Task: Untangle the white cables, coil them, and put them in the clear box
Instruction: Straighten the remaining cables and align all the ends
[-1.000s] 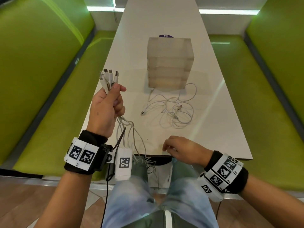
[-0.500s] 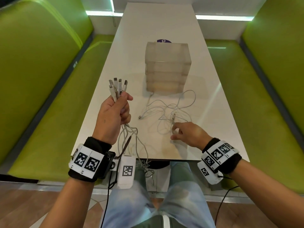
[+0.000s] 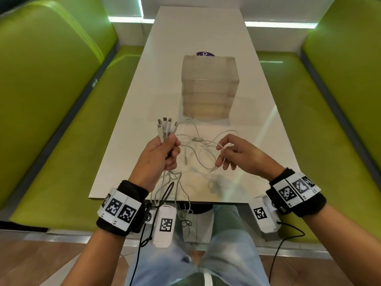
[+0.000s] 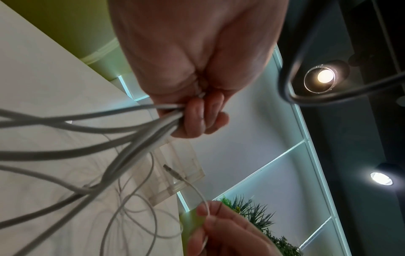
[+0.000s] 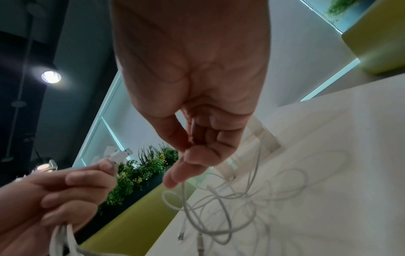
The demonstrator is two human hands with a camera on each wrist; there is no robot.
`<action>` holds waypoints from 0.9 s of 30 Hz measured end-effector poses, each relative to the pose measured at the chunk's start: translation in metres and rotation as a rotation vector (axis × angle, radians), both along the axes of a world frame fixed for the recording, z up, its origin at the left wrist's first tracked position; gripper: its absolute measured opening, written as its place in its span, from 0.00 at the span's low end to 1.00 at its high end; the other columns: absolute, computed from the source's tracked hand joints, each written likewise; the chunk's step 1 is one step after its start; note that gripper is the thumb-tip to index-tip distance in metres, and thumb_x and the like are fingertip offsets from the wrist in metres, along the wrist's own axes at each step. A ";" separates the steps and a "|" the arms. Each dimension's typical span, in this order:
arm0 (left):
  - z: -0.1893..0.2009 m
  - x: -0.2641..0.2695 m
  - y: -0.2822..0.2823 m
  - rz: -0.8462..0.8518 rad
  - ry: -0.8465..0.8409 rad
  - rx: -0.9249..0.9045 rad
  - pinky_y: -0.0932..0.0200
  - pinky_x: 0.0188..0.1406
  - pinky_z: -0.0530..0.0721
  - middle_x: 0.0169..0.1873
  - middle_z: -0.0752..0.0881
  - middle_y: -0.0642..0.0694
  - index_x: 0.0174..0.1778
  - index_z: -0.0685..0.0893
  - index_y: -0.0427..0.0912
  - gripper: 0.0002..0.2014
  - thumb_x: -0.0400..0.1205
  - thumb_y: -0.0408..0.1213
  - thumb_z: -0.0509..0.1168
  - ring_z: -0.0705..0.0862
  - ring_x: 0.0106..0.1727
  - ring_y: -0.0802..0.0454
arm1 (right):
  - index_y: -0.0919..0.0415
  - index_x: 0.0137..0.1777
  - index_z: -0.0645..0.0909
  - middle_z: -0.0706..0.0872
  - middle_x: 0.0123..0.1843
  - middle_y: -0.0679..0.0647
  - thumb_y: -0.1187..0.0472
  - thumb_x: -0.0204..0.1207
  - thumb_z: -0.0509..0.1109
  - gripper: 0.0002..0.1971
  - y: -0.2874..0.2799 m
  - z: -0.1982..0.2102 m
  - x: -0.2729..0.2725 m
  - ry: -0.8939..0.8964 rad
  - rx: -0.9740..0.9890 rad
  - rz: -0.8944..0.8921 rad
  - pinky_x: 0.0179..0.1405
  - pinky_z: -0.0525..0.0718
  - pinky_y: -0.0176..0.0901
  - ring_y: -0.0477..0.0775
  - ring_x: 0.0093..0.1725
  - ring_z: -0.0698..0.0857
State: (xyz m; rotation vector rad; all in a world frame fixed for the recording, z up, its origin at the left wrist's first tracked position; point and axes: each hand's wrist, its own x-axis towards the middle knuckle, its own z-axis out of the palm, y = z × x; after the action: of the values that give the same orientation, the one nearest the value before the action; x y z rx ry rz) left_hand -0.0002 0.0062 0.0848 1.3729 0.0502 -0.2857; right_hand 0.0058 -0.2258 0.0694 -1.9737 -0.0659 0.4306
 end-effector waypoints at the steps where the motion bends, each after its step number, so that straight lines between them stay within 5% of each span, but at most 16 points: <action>1: -0.001 0.000 -0.002 -0.012 0.007 0.015 0.66 0.19 0.65 0.24 0.78 0.49 0.39 0.78 0.39 0.14 0.88 0.38 0.55 0.66 0.19 0.58 | 0.64 0.54 0.74 0.91 0.40 0.60 0.69 0.82 0.58 0.05 0.001 0.003 -0.001 0.004 0.045 -0.010 0.31 0.78 0.38 0.50 0.33 0.84; 7: -0.010 0.002 -0.016 -0.029 0.011 0.076 0.63 0.22 0.69 0.29 0.87 0.44 0.43 0.79 0.37 0.14 0.89 0.38 0.53 0.72 0.21 0.56 | 0.67 0.55 0.77 0.91 0.45 0.64 0.68 0.81 0.65 0.05 0.013 0.010 -0.012 -0.041 0.260 0.126 0.38 0.83 0.42 0.56 0.38 0.85; 14: -0.009 0.000 -0.029 -0.033 0.048 -0.102 0.63 0.26 0.67 0.26 0.73 0.50 0.51 0.84 0.38 0.15 0.87 0.42 0.55 0.68 0.25 0.57 | 0.58 0.52 0.83 0.90 0.39 0.58 0.68 0.79 0.68 0.07 0.034 0.001 -0.022 -0.140 0.219 0.189 0.38 0.78 0.33 0.46 0.36 0.82; 20: -0.009 0.000 -0.028 -0.066 0.032 -0.149 0.60 0.37 0.77 0.33 0.79 0.50 0.46 0.83 0.41 0.14 0.76 0.49 0.63 0.76 0.32 0.56 | 0.62 0.53 0.86 0.88 0.35 0.53 0.65 0.77 0.70 0.07 0.044 0.000 -0.022 -0.223 0.169 0.176 0.46 0.79 0.32 0.41 0.37 0.84; 27: -0.014 0.001 -0.021 -0.182 -0.053 -0.176 0.56 0.35 0.79 0.35 0.80 0.48 0.48 0.80 0.38 0.31 0.68 0.65 0.69 0.78 0.32 0.52 | 0.59 0.49 0.88 0.87 0.33 0.53 0.63 0.78 0.70 0.06 0.048 0.005 -0.021 -0.234 0.157 0.159 0.45 0.78 0.34 0.42 0.38 0.83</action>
State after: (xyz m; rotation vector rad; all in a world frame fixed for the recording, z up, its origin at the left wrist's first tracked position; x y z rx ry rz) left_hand 0.0009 -0.0149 0.0706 1.2102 -0.1417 -0.3964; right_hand -0.0153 -0.1776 0.0740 -1.8619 -0.3966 0.2852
